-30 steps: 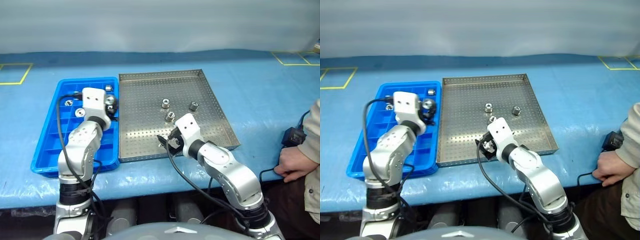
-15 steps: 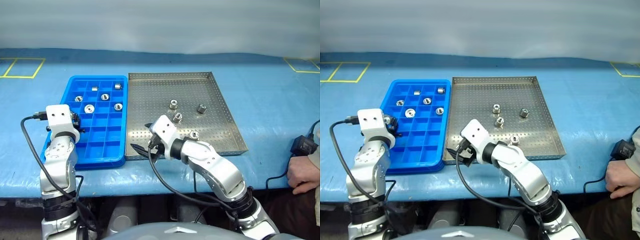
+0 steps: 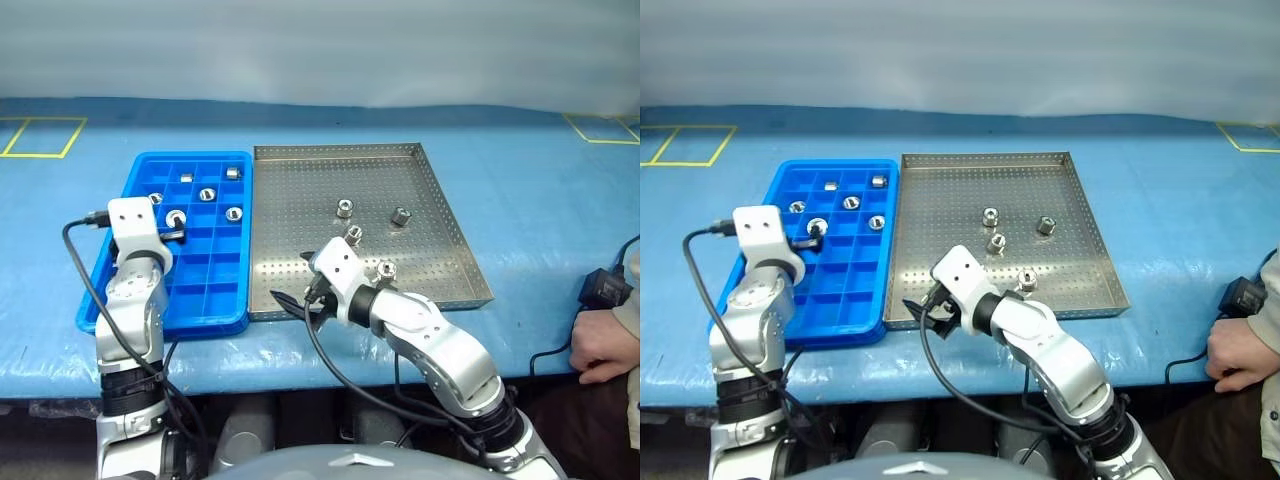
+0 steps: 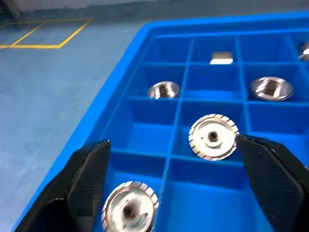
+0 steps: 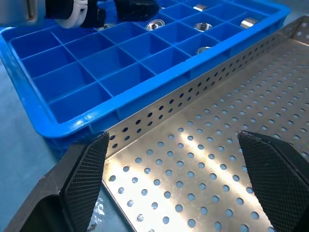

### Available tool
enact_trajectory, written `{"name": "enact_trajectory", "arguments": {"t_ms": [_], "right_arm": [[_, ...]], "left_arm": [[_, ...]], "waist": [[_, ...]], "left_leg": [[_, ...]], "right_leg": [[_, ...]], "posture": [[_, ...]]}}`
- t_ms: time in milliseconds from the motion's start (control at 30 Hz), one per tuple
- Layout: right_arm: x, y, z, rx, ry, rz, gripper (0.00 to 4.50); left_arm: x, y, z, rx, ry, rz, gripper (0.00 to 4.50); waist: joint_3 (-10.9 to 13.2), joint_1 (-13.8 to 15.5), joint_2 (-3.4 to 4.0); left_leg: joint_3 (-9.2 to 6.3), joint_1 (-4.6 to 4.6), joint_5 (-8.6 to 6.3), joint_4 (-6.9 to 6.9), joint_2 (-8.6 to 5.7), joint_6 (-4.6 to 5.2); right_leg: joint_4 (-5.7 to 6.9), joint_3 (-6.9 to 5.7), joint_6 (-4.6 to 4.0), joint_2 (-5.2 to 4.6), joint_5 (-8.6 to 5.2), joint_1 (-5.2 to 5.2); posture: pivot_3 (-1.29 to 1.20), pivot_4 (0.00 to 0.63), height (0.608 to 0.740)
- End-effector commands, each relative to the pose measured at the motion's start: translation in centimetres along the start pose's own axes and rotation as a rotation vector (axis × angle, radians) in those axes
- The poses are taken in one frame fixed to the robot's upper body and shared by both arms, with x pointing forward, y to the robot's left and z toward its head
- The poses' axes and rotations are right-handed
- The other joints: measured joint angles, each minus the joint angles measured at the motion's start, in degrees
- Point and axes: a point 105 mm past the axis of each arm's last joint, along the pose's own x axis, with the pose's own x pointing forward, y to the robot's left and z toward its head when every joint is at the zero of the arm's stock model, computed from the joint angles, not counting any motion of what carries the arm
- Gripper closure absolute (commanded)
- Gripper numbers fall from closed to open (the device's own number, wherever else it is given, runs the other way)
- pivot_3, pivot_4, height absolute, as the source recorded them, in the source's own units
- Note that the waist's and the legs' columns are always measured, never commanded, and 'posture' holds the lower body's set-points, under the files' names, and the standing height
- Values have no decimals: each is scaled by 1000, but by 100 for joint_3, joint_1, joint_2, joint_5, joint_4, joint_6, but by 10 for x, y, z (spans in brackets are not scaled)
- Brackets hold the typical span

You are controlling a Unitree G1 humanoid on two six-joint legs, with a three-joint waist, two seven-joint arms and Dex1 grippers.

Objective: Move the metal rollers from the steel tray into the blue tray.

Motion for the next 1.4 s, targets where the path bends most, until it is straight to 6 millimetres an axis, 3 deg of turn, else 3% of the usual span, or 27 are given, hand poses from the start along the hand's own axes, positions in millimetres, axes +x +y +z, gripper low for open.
{"name": "enact_trajectory", "arguments": {"t_ms": [33,133,267,500,733,1167,1267,1400], "right_arm": [[-15,-18,9,-14,-31,-102,0],[-27,-32,3,-8,-6,-181,0],[-43,-51,-10,21,50,-305,0],[-51,-60,-15,31,80,-378,0],[-48,-57,-17,33,84,-382,0],[-42,-51,-16,38,71,-364,0],[-41,-51,-15,36,66,-365,0],[-40,-52,-14,35,64,-363,0]], "left_arm": [[-7,-51,35,11,-79,-290,23],[-16,-95,36,30,-39,-546,23],[-21,-140,17,98,71,-752,23],[-15,-186,-6,180,124,-849,23],[-13,-227,-9,177,95,-935,23],[-4,-257,-38,304,141,-951,23],[-1,-257,-42,310,153,-941,553],[-2,-257,-34,273,129,-947,1830]], "waist": [[0,-17,0],[0,-53,0],[0,-138,1],[0,-290,2],[0,-297,2],[0,-351,2],[0,-350,2],[0,-356,2]], "left_leg": [[1,0,0,0,0,0],[0,-1,0,0,-3,1],[3,-1,-2,-2,-6,4],[9,2,-2,-2,-13,4],[19,0,-6,-2,-14,10],[24,-1,-8,-2,-19,14],[24,-2,-8,-2,-17,14],[25,-2,-9,-1,-15,15]], "right_leg": [[0,0,-1,0,0,0],[0,1,1,1,0,0],[-1,5,7,4,4,-2],[5,9,32,23,-11,-7],[-1,24,31,16,-7,-9],[-2,27,48,17,-2,-11],[-2,27,50,17,-1,-11],[-3,30,53,16,0,-11]], "posture": [[26,150,740],[8,150,740],[-13,150,740],[-48,150,740],[-68,150,740],[-80,150,740],[-80,150,740],[-73,150,740]]}}
